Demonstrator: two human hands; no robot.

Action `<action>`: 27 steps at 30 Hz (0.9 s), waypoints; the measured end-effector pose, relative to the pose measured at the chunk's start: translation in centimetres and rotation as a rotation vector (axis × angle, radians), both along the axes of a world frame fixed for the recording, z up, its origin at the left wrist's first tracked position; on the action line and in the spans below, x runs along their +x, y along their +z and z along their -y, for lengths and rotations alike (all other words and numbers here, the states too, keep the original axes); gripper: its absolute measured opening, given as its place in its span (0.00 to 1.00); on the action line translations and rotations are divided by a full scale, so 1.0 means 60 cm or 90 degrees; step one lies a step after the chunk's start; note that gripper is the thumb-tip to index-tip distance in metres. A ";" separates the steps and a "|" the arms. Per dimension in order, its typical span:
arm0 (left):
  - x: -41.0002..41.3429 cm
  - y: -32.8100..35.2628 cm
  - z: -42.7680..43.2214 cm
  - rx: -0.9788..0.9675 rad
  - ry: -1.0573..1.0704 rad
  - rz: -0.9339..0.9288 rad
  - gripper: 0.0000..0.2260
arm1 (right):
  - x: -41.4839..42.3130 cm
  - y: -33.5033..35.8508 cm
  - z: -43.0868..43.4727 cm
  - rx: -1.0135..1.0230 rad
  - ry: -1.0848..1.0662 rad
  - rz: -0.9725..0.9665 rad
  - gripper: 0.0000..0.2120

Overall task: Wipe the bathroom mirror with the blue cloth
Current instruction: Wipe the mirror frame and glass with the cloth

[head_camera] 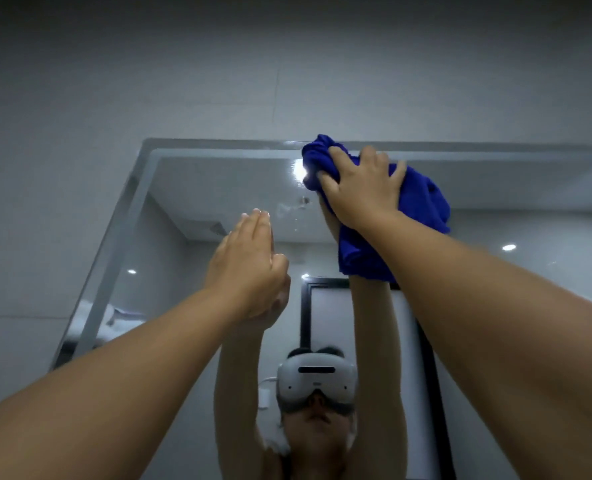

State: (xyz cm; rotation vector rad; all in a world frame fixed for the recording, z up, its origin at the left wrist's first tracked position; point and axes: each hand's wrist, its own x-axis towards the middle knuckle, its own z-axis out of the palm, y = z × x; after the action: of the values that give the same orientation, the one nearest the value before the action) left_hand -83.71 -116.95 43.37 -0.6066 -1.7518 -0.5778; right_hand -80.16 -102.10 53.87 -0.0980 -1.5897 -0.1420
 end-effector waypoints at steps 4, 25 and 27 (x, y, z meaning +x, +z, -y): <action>0.015 -0.013 -0.051 -0.031 -0.017 -0.017 0.28 | 0.018 -0.018 -0.063 -0.122 0.020 -0.019 0.24; 0.028 -0.156 -0.061 -0.027 -0.072 -0.006 0.33 | 0.010 -0.240 -0.049 0.024 0.049 0.016 0.24; 0.033 -0.182 -0.055 -0.036 -0.070 0.000 0.34 | 0.004 -0.279 -0.042 0.039 0.046 0.026 0.24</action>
State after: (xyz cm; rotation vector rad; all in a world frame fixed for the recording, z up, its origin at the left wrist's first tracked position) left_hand -81.74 -113.67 32.44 -0.7468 -1.7482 -0.6061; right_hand -79.94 -99.58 37.11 0.0108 -1.6257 -0.1369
